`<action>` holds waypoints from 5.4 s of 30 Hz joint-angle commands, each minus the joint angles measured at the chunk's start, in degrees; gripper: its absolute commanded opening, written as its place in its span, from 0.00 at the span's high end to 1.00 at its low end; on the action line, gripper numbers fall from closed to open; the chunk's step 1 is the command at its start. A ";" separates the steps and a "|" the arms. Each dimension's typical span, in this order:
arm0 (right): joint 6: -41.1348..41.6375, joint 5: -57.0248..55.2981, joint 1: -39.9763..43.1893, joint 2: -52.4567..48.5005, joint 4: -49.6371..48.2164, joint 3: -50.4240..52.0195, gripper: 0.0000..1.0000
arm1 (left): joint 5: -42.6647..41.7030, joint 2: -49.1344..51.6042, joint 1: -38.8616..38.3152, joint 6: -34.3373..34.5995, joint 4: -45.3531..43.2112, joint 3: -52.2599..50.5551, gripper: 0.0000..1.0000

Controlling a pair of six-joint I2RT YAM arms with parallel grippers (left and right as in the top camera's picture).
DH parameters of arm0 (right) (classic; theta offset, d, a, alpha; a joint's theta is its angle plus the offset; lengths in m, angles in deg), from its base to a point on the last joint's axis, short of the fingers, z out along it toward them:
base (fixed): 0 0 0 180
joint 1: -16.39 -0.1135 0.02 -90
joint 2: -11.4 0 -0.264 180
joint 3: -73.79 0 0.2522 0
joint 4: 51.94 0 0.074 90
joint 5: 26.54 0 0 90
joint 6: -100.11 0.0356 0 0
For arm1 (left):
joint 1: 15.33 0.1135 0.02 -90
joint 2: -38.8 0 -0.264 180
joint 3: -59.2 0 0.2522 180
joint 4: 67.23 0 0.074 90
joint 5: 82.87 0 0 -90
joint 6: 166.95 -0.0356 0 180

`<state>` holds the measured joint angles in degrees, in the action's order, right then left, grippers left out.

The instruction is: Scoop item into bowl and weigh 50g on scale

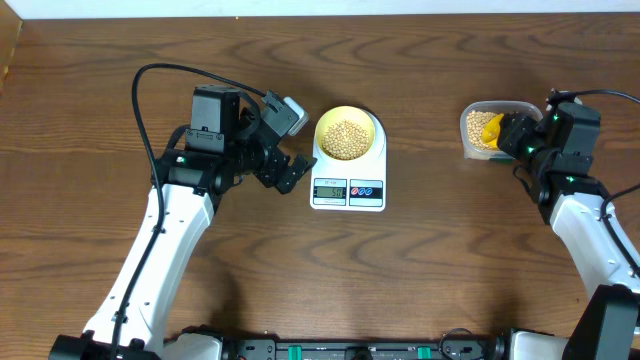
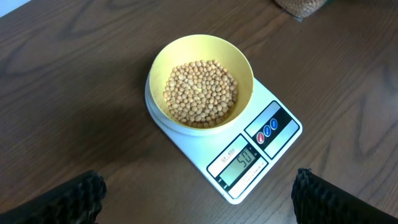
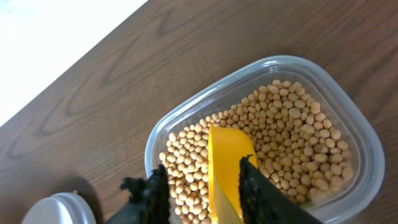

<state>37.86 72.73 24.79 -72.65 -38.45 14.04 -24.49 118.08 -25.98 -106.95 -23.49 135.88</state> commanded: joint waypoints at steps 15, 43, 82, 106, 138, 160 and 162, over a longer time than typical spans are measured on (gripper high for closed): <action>-3.19 -1.86 0.20 -0.28 0.07 -0.07 0.01 | -0.74 -0.63 0.13 0.24 -0.04 -0.44 0.02; -5.77 -3.19 0.24 9.75 12.81 -0.09 0.01 | -0.74 -0.63 0.13 0.24 -0.04 -0.46 0.03; -35.56 -5.99 0.24 17.38 33.68 -8.85 0.01 | -0.74 -0.63 0.13 0.24 -0.04 -0.46 0.03; -35.54 -5.90 0.17 17.35 33.79 -8.79 0.01 | -0.74 -0.63 0.13 0.24 -0.04 -0.44 0.02; -35.54 -5.90 0.17 17.35 33.79 -8.79 0.01 | -0.74 -0.63 0.13 0.24 -0.04 -0.44 0.02; -35.54 -5.90 0.17 17.35 33.79 -8.79 0.01 | -0.74 -0.63 0.13 0.24 -0.04 -0.46 0.02; -35.54 -5.90 0.17 17.35 33.79 -8.79 0.01 | -0.74 -0.63 0.13 0.24 -0.02 -0.44 0.02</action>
<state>3.15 67.47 24.79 -55.91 -4.77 6.39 -24.49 118.08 -25.98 -106.95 -23.49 135.88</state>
